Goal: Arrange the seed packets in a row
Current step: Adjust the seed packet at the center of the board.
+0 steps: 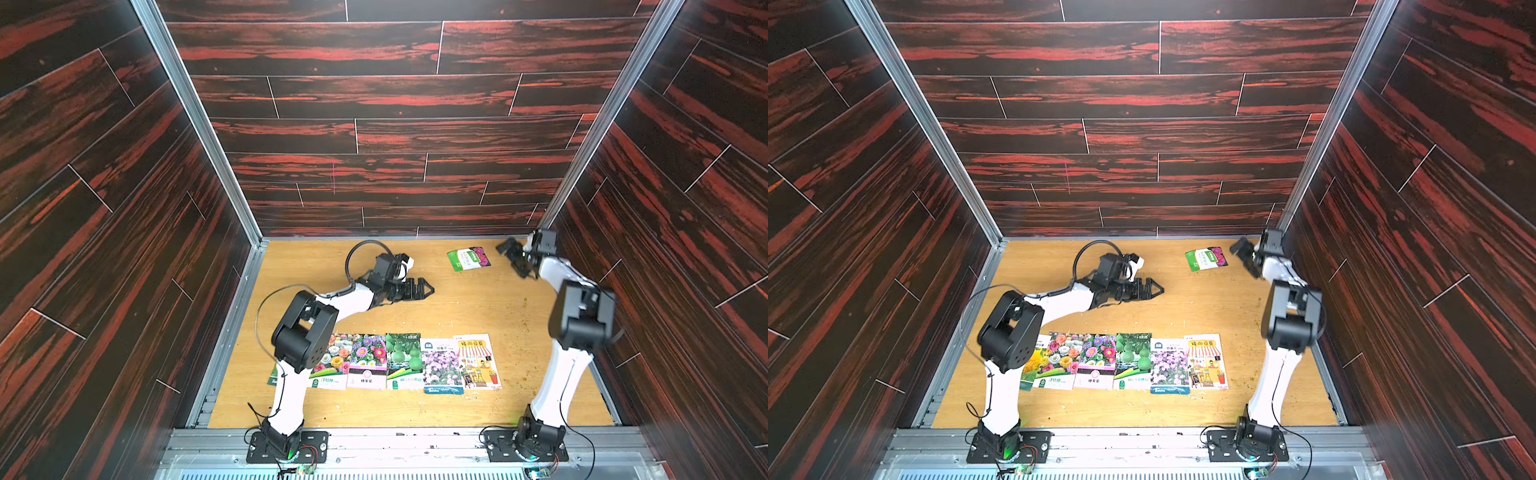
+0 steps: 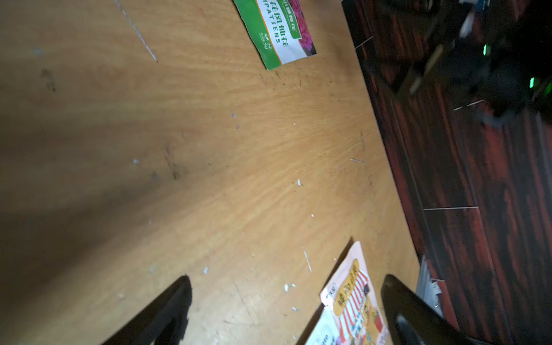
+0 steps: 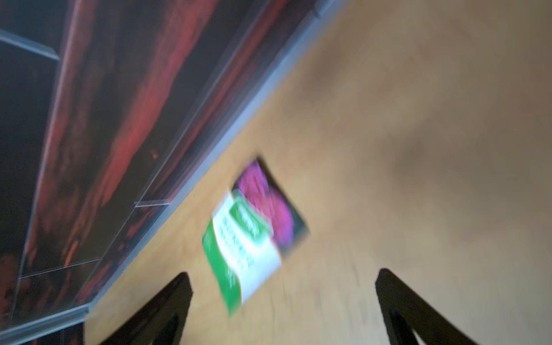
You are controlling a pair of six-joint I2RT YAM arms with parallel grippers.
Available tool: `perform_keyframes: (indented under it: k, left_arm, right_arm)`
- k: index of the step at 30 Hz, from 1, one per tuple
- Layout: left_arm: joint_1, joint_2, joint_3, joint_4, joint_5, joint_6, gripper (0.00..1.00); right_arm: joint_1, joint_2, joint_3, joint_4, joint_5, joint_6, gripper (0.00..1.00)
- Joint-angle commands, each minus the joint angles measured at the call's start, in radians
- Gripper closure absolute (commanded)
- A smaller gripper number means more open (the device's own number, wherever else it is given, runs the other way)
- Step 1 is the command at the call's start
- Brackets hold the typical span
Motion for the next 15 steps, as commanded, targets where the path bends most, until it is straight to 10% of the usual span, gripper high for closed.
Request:
perform_keyframes:
  k: [1,8,15]
  left_arm:
    - [0.004,0.047,0.094,-0.098,0.015,0.097,0.00]
    - [0.024,0.160,0.192,-0.074,0.027,0.086,0.00]
    - [0.027,0.230,0.204,0.033,0.061,-0.007,0.00]
  right_arm:
    - [0.006,0.178,0.251,-0.145,-0.071,-0.123,0.03]
    - [0.004,0.612,0.950,-0.361,-0.215,-0.110,0.03]
    - [0.029,0.585,0.799,-0.250,-0.383,-0.023,0.03]
